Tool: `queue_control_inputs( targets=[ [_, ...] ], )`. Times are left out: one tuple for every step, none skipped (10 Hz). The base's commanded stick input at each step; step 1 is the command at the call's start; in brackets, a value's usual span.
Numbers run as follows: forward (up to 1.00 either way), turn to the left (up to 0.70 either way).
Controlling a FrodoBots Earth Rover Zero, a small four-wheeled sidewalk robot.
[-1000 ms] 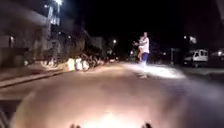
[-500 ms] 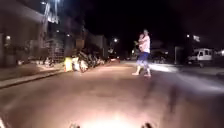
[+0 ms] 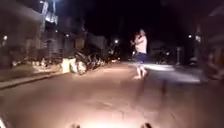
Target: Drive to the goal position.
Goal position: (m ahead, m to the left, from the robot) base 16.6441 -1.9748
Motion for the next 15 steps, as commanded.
queue_control_inputs(
  targets=[
    [0.85,0.0],
    [0.85,0.0],
    [0.85,0.0],
    [0.85,0.0],
    [0.85,0.0],
    [0.85,0.0],
    [0.85,0.0],
    [0.85,0.0],
    [0.85,0.0],
    [0.85,0.0],
    [0.85,0.0],
    [0.85,-0.01],
    [0.85,-0.27],
    [0.85,-0.34],
    [0.85,-0.34]
  ],
)
